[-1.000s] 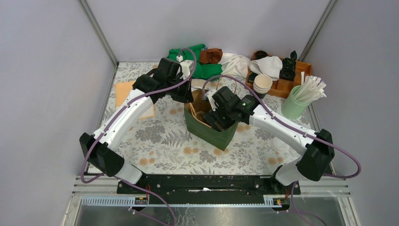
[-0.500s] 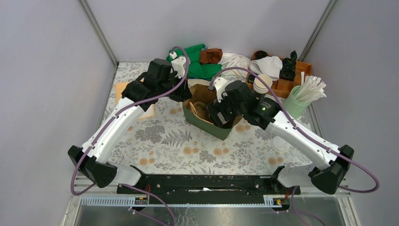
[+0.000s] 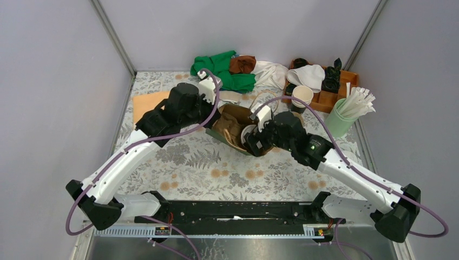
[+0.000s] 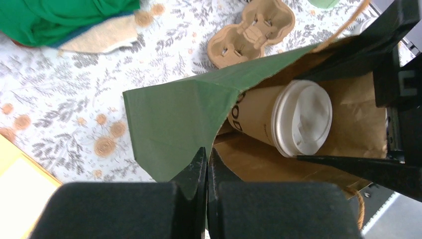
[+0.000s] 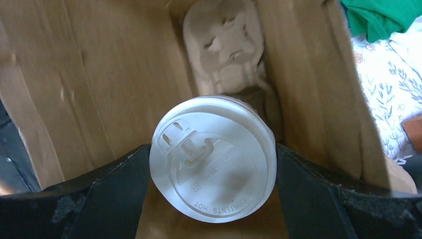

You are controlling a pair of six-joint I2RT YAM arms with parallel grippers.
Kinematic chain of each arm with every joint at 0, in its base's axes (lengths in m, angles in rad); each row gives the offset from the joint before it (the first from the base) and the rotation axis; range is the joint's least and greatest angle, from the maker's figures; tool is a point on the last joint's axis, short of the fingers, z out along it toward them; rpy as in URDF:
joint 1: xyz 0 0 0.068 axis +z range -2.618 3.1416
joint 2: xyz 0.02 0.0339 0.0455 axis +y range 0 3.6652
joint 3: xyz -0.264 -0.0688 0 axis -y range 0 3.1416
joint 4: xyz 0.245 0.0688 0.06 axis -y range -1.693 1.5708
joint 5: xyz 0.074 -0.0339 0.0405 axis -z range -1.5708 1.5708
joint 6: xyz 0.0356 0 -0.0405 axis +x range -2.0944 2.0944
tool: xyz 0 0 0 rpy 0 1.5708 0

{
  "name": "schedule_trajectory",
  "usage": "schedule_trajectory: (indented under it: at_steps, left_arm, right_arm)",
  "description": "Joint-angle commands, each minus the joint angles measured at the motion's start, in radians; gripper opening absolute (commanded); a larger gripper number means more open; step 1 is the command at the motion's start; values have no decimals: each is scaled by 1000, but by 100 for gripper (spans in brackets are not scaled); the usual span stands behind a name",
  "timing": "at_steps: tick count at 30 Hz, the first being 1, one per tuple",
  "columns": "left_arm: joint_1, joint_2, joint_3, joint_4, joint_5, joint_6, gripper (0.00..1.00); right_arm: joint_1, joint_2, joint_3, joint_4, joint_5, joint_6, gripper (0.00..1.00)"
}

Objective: Pack the takeout coffee
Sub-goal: Place the coffee cup on the cup tray.

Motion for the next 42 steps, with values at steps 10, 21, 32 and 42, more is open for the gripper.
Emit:
schedule_trajectory:
  at_steps: [10,21,32,42]
  left_arm:
    - [-43,-127,-116,292,18,138,0]
    - [-76,-149,-151,267,199,70,0]
    - [-78,-149,-155,201,268,87,0]
    - [-114,-195,-203,184,253,124,0]
  right_arm:
    - [17,-167,-269,356,-86,-188,86]
    - [19,-107,-372,563,-37,-323,86]
    - [19,-91,-433,648,-92,-376,84]
    - [24,-246,-483,432,-104,-313,84]
